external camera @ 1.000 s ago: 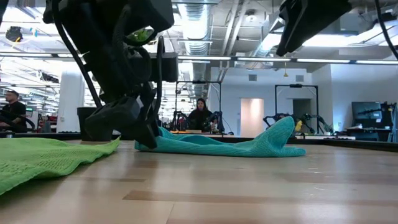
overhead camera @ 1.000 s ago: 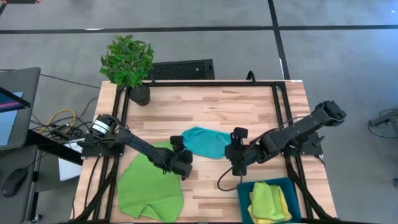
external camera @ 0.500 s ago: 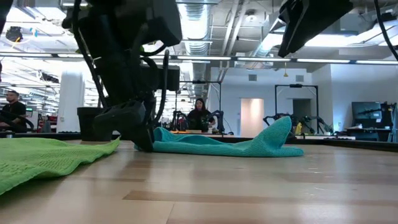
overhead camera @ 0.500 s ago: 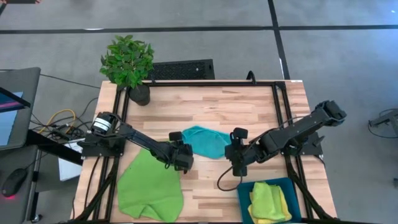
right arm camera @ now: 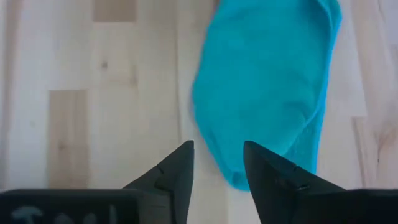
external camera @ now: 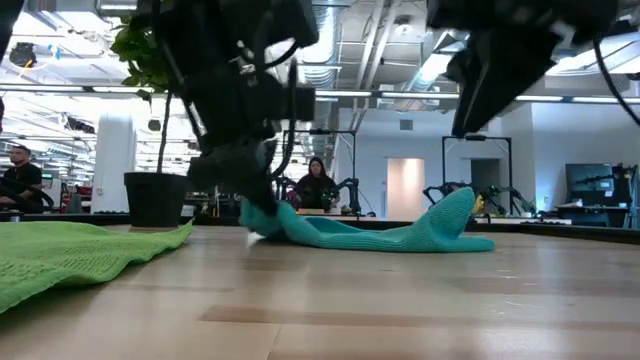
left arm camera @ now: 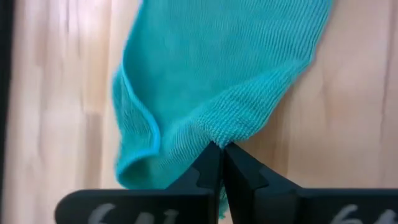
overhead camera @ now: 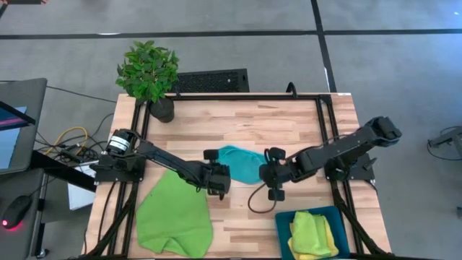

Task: Fold microfiber towels
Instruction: Fold the blue towel

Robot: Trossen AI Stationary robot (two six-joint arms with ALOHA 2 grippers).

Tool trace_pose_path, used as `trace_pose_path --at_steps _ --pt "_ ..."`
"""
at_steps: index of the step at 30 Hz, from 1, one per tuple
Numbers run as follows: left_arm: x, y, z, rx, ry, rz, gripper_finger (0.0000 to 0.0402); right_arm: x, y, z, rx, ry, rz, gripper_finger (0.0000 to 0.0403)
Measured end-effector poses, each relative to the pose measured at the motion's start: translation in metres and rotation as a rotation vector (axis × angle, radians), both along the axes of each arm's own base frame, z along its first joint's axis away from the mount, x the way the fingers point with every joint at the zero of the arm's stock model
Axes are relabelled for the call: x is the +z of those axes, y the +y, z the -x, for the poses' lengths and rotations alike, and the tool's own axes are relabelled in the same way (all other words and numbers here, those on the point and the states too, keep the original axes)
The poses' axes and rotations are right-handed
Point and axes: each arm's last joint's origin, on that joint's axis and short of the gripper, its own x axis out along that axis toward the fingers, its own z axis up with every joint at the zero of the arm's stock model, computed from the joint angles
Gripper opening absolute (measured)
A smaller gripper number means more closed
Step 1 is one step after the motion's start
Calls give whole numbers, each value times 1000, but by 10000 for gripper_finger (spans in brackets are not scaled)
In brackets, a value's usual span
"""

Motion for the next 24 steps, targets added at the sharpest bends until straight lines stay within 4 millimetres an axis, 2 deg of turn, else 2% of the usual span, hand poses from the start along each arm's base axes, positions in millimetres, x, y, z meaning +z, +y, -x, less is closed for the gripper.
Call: trace_pose_path --at_steps 8,15,24 --pt "14 2 -15 -128 -26 -47 1 -28 -30 -4 -63 -35 -28 141" --pt "20 9 -29 -202 -114 -77 0 -51 -51 3 -118 2 -36 126" --pt "30 18 -46 -337 -235 -55 0 -70 -65 10 -156 -8 -77 122"
